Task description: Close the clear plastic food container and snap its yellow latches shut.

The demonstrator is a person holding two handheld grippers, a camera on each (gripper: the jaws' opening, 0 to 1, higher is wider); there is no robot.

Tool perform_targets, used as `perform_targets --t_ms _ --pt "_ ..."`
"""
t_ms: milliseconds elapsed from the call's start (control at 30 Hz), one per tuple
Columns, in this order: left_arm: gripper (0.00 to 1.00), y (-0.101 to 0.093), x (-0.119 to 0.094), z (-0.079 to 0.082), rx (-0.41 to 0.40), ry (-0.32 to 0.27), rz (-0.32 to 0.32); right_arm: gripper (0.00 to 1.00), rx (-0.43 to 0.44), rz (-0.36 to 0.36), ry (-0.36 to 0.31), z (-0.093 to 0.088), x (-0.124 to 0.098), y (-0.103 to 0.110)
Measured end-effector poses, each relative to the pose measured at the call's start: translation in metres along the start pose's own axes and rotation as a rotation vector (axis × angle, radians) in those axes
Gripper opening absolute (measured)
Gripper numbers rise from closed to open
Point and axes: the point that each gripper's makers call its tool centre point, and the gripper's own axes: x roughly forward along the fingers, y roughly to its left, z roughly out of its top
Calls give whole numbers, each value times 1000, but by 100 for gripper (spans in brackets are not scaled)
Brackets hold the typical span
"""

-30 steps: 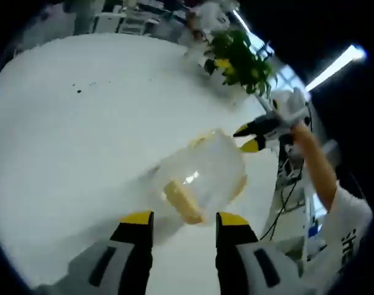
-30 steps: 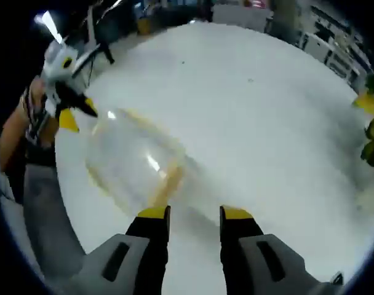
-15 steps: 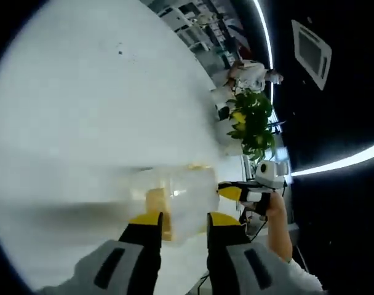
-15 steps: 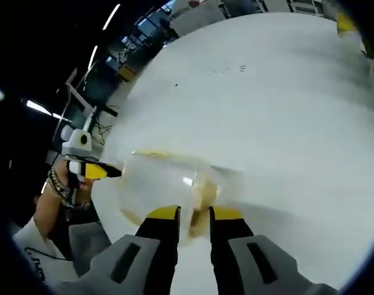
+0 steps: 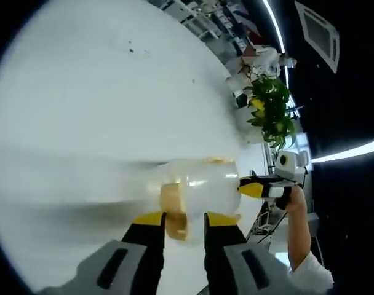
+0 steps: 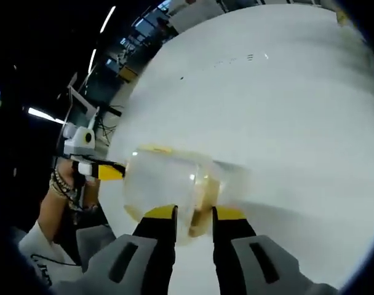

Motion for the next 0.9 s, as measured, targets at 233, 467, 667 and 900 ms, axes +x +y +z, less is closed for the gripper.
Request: perform_targets --t_ms 233,467,667,900 --pt "17 6 -1 -5 62 55 87 19 -9 1 18 -5 6 9" --pt "17 8 -4 -6 96 79 101 18 -28 6 20 -4 7 11" --pt "15 7 -2 -5 106 86 74 17 -35 5 19 -3 6 12" --pt "16 13 -2 -4 86 76 67 15 -28 7 31 -5 5 13"
